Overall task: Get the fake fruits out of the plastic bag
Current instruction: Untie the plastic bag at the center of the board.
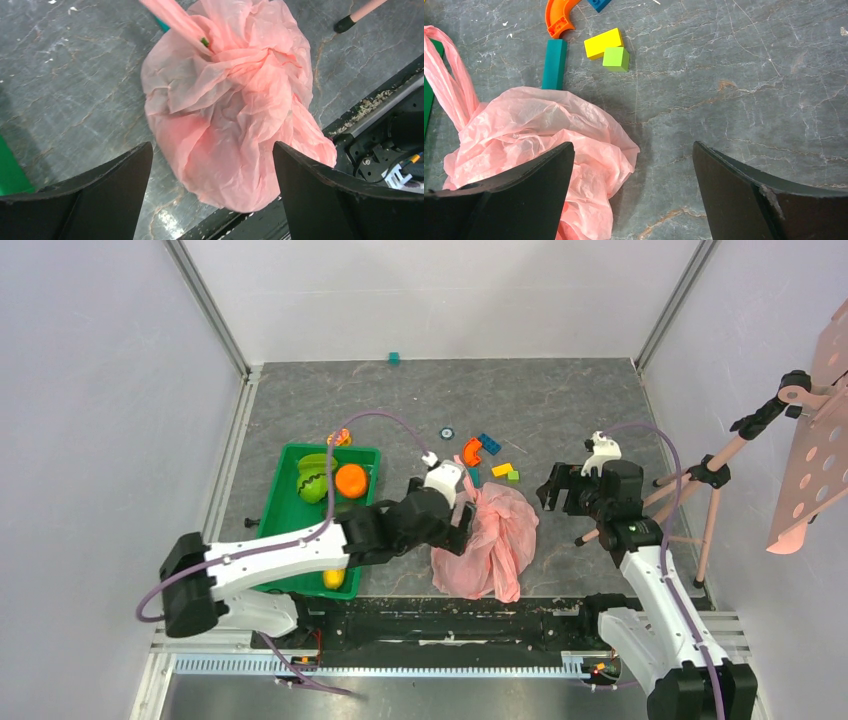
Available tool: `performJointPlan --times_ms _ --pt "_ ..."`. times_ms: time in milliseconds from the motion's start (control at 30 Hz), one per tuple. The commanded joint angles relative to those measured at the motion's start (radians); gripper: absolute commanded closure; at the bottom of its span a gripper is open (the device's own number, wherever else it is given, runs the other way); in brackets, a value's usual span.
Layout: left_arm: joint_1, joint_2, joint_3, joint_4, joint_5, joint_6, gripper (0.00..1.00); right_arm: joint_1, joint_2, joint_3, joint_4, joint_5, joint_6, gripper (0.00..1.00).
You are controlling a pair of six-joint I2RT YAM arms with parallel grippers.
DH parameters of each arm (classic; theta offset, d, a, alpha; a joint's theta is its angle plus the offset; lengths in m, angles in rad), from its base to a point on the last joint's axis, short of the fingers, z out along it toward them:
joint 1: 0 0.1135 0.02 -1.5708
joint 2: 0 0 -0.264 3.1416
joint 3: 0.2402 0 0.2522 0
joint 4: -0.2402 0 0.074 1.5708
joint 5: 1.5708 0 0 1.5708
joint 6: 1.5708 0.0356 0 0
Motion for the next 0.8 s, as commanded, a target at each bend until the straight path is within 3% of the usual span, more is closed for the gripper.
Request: performJointPlan --times_ms 0,467,767 --pt "-0.030 0.104 0.083 0.108 -0.073 0.008 0.06 0.001 -0.021 0.002 0.012 -0.018 0.015 0.10" --pt "-0.095 0.360 0.239 0.126 -0.033 0.017 0.15 0.000 -0.035 -0.019 0.009 -0.029 0.008 0.17" --pt "-0.120 0.438 0.284 0.035 -0.109 0.025 0.22 0.000 -0.043 -0.012 0.000 -0.025 -0.001 0.21"
